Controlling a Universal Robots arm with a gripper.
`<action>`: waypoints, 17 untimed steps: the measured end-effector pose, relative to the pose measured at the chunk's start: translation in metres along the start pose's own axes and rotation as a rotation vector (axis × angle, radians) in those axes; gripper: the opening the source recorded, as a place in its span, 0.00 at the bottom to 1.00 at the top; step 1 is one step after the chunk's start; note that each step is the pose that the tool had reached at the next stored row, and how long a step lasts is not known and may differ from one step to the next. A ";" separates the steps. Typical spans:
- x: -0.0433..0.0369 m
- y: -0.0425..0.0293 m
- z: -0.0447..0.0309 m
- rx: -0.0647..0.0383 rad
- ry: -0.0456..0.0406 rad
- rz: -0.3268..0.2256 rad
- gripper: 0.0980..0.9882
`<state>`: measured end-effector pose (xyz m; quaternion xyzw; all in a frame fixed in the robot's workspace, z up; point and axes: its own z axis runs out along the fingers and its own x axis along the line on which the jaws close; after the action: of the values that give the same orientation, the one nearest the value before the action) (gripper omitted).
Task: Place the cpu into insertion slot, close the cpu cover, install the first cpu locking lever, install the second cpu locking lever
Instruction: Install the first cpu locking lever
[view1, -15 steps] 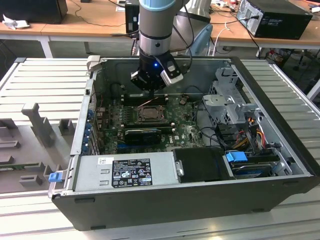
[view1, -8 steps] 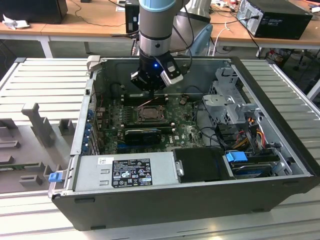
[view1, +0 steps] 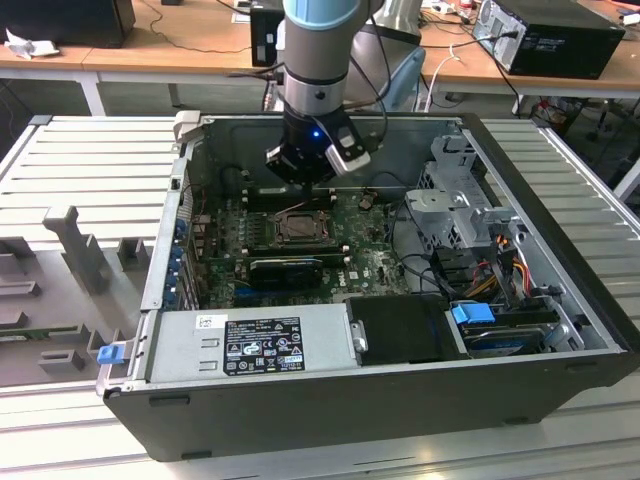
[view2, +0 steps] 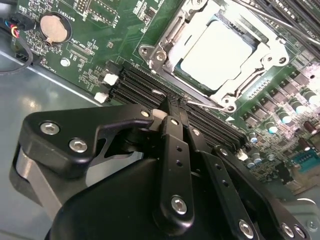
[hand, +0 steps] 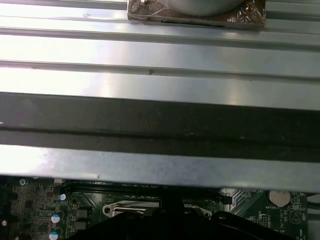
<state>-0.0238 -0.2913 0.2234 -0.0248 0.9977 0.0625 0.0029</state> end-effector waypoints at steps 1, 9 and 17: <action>-0.0006 -0.0001 0.0006 0.000 0.0001 -0.001 0.01; -0.0051 -0.0016 0.0107 0.000 0.0009 -0.007 0.01; -0.0059 -0.0026 0.0178 0.006 0.0016 -0.009 0.01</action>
<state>-0.0177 -0.2913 0.2055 -0.0295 0.9978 0.0594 0.0025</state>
